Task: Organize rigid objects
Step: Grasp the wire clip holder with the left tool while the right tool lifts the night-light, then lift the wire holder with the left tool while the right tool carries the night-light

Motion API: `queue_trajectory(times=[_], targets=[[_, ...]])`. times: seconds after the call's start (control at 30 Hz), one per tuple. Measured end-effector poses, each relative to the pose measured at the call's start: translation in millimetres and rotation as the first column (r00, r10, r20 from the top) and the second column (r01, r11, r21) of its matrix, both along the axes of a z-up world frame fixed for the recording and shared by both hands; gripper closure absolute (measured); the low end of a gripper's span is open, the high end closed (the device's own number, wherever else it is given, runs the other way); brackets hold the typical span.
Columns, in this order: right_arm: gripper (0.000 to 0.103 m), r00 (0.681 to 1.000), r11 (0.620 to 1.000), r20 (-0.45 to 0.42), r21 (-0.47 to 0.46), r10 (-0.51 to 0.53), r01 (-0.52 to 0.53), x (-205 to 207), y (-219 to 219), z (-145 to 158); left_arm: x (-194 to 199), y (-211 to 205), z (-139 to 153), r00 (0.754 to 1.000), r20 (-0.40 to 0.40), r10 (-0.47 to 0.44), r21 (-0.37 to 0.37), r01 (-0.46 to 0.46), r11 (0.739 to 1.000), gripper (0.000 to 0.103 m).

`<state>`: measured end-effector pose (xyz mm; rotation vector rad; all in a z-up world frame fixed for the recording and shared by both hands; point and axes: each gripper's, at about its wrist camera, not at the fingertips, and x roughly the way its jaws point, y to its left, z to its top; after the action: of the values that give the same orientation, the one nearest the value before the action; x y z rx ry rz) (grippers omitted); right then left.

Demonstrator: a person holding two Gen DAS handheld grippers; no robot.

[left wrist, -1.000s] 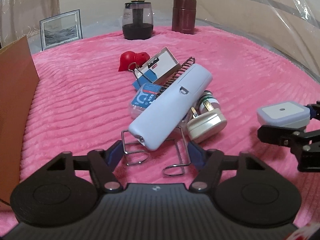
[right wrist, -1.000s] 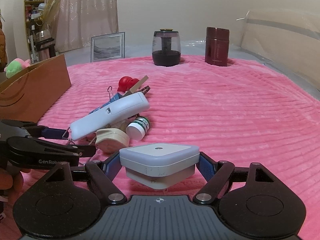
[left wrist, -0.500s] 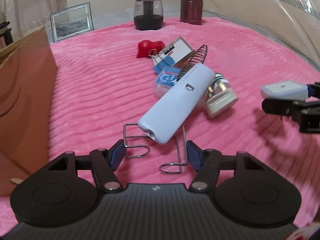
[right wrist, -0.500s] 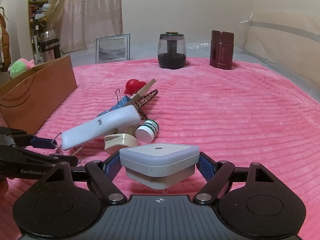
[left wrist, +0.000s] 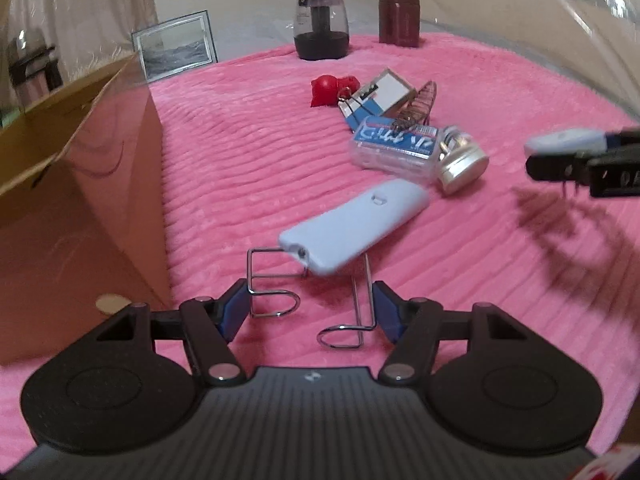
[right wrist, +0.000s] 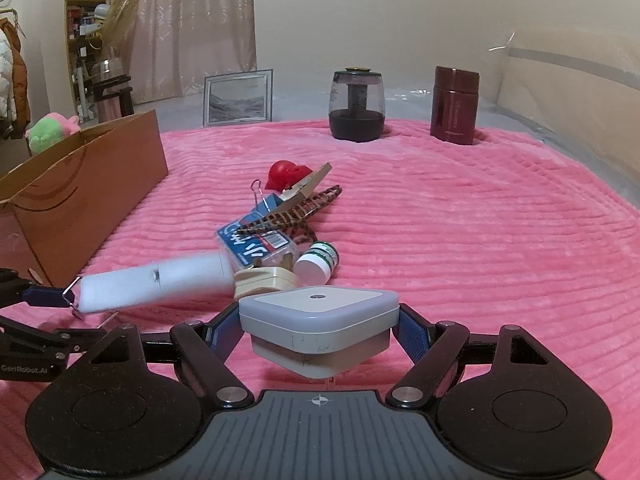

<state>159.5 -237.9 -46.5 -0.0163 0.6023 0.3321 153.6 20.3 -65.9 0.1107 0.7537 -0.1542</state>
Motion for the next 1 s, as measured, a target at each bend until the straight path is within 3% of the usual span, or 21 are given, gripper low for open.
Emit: queue_trajectory(times=[0.07,0.17,0.2,0.23,0.27,0.53,0.6,0.63,0.67,0.73,1.0], targets=[[0.026,1.0,1.0,0.001,-0.001,0.004,-0.004,-2,3,1,-3,7,1,1.0,-0.008,0.013,-0.042,-0.013,0.999,0.042],[0.026,1.0,1.0,0.0,0.001,0.013,-0.013,-4,8,3,-7,9,6,1.0,0.0,0.017,-0.047,-0.017,0.999,0.045],[0.026,1.0,1.0,0.002,0.001,0.016,-0.016,-6,9,3,-9,10,9,1.0,0.003,0.015,-0.059,-0.014,0.998,0.065],[0.026,1.0,1.0,0.004,0.003,0.019,-0.019,-7,10,5,-11,12,13,1.0,0.007,0.02,-0.067,-0.02,0.998,0.066],[0.026,1.0,1.0,0.006,0.004,0.021,-0.021,-8,11,6,-13,11,17,1.0,0.019,0.018,-0.07,-0.017,0.997,0.074],[0.026,0.999,0.999,0.014,0.002,0.035,-0.035,-16,21,12,-16,14,23,1.0,0.018,0.005,-0.035,-0.004,0.999,0.074],[0.026,0.999,0.999,0.012,0.001,0.035,-0.035,-17,22,12,-19,13,20,1.0,0.031,-0.003,-0.01,0.003,1.0,0.06],[0.026,0.999,0.999,0.01,0.0,0.035,-0.035,-17,22,12,-21,13,18,0.999,0.043,-0.008,0.001,0.008,1.0,0.031],[0.026,0.999,0.999,0.008,-0.001,0.035,-0.035,-17,23,11,-23,13,18,0.998,0.062,-0.014,0.002,0.014,1.0,0.018],[0.026,0.999,0.999,0.006,-0.002,0.036,-0.036,-16,24,10,-25,14,17,0.995,0.097,-0.031,0.001,0.031,1.0,0.018],[0.026,0.999,0.999,-0.007,-0.009,0.054,-0.054,-15,33,5,-7,19,-1,0.984,0.094,-0.15,0.037,0.147,0.988,0.018]])
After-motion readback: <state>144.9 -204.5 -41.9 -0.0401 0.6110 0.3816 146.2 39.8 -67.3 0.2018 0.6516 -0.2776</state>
